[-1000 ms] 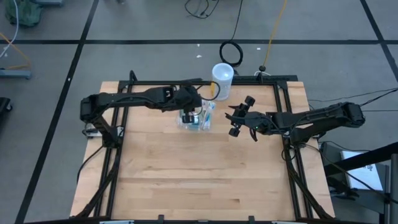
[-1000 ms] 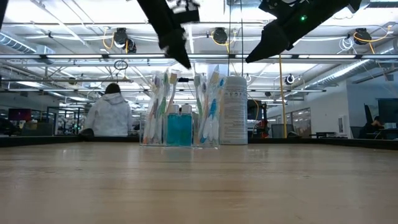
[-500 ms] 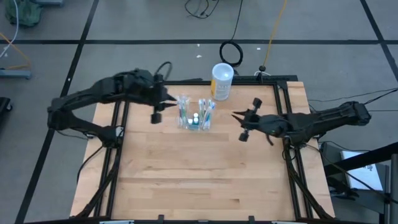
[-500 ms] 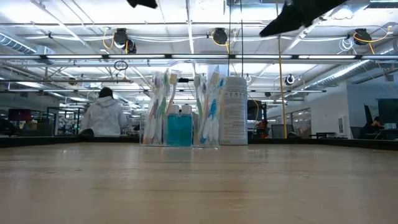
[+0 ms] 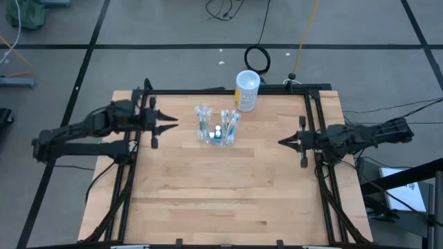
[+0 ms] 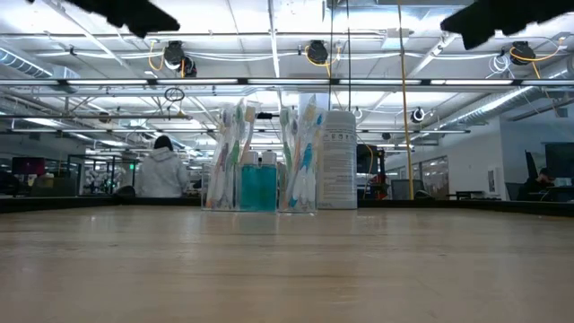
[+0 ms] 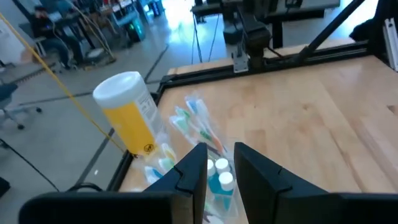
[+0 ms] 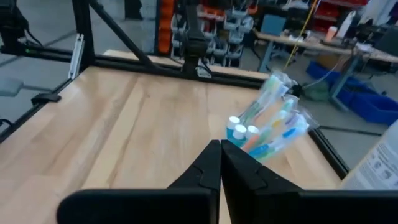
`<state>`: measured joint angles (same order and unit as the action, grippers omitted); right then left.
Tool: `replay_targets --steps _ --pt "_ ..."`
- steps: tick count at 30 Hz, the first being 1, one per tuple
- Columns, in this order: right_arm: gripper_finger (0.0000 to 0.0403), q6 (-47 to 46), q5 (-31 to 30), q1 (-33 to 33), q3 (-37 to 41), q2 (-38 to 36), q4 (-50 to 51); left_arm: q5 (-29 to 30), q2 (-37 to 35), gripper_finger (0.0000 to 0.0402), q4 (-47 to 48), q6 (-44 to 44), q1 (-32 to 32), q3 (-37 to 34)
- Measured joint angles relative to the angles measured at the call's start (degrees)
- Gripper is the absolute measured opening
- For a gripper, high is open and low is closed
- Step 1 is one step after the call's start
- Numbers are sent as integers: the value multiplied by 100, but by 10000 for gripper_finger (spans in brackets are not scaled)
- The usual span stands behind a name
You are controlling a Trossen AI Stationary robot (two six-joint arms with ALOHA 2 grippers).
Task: Pick & Place toothbrushing station
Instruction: Return to Home Position
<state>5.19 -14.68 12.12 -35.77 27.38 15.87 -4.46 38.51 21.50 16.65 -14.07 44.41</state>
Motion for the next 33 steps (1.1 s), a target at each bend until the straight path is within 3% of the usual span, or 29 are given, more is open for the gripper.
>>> replay_targets --steps 11,14,18,22,26,31,33 --pt "1 -22 20 0 1619 -2219 -536 -12 -1795 88 -1488 -424 0 -2246" --pt "1 3 369 -2 1956 -2737 -553 -67 -2168 88 -1847 -527 0 -2744" --pt "1 -40 995 0 2182 -2632 -932 -472 -2570 88 -2238 -711 8 -3306" --pt "1 7 1029 0 2573 -2574 -1465 -888 -2818 88 -2967 -800 5 -3892" --pt "1 0 1012 -2 2986 -2593 -2157 -903 -2888 88 -3647 -859 6 -4370" --pt "2 -106 997 -4 3446 -2616 -2789 -905 -2833 88 -3462 -1001 7 -4362" --pt "1 -68 982 -2 3465 -2570 -2551 -904 -2831 88 -3282 -990 7 -4362"
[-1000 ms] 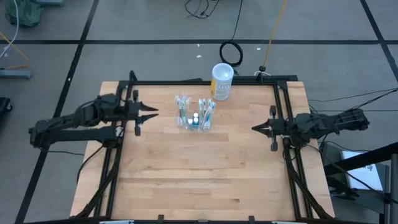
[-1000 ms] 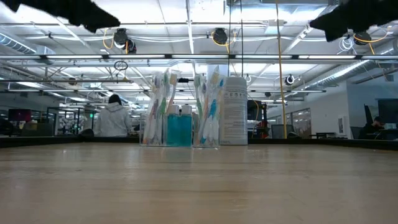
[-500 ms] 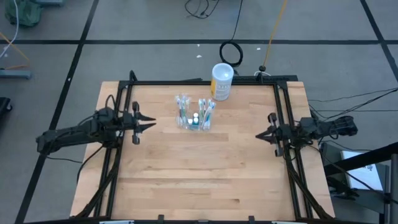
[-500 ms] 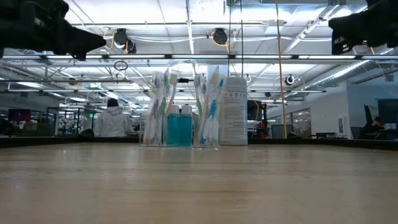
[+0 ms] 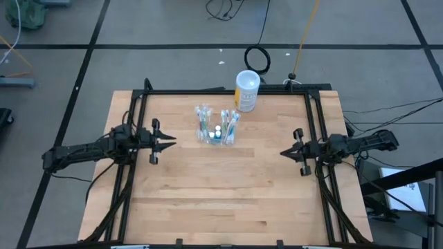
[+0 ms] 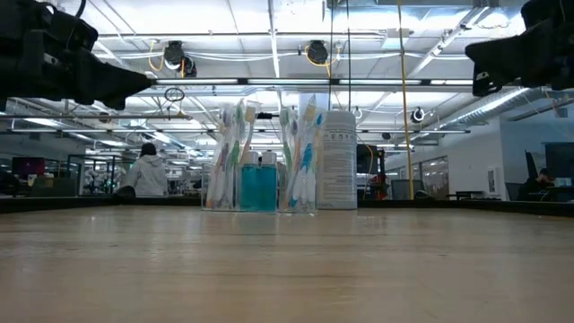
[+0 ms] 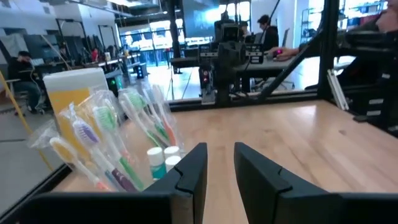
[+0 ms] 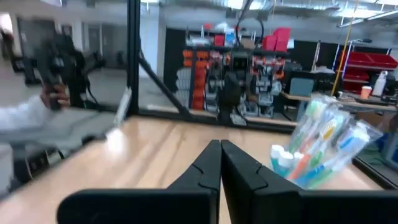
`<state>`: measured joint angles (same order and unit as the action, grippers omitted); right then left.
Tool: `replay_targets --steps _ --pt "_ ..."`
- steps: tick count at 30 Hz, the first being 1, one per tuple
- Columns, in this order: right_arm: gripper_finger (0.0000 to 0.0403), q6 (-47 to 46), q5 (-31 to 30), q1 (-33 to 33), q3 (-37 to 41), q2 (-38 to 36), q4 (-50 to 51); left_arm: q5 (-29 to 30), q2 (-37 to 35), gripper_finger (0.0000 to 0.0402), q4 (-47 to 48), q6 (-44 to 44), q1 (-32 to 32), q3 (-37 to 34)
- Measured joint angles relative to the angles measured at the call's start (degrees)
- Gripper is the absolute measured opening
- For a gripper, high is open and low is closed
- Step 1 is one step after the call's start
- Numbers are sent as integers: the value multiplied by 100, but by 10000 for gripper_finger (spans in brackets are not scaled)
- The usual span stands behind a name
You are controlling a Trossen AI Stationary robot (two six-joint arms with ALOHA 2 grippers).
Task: Pick & Place toothbrushing station
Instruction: Return to Home Position
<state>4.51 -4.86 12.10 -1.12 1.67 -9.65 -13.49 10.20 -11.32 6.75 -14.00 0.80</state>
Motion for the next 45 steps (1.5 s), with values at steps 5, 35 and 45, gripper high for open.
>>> replay_targets --steps 5,35,45 --pt "3 221 43 -2 6 22 92 25 2 88 120 220 -1 0" --pt "3 218 43 -2 25 26 126 43 2 88 34 41 0 4" --pt "2 217 43 -2 27 26 127 41 2 88 36 43 -1 7"
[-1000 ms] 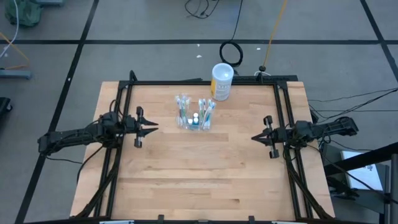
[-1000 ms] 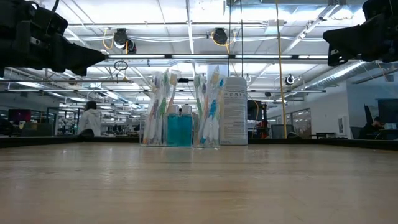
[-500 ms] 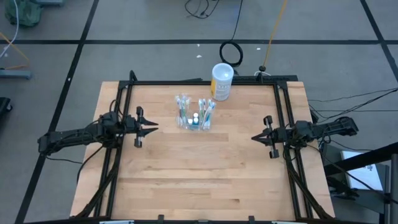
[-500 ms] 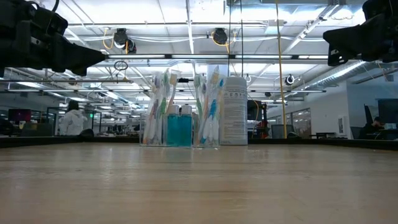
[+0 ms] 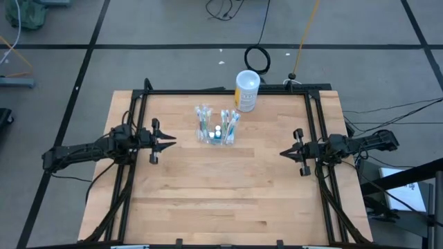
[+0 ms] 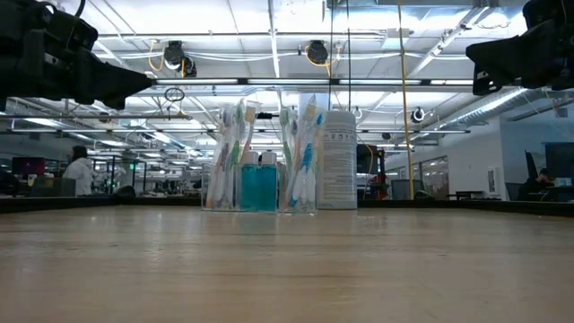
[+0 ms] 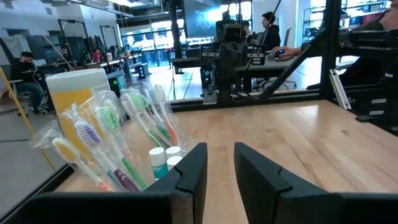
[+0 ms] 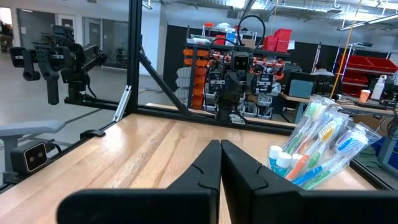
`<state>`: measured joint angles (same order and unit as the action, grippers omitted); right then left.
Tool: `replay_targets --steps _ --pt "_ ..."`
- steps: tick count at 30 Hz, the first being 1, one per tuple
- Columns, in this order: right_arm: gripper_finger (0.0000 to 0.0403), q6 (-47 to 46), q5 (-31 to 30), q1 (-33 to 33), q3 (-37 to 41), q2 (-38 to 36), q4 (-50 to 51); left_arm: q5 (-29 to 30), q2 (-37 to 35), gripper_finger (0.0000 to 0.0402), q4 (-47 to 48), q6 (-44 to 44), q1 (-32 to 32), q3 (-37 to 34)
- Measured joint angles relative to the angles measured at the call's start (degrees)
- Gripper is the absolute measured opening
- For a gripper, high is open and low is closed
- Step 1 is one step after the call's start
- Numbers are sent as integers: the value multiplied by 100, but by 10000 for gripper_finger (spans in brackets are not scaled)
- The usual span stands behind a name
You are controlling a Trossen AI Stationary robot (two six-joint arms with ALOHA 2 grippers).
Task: Pick & Place toothbrushing station
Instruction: Return to Home Position
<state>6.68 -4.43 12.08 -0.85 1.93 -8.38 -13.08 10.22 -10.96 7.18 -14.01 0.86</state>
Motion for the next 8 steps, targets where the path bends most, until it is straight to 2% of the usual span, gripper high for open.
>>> replay_targets --steps 8 --pt "4 0 0 0 0 0 -1 -2 0 88 0 0 0 0"
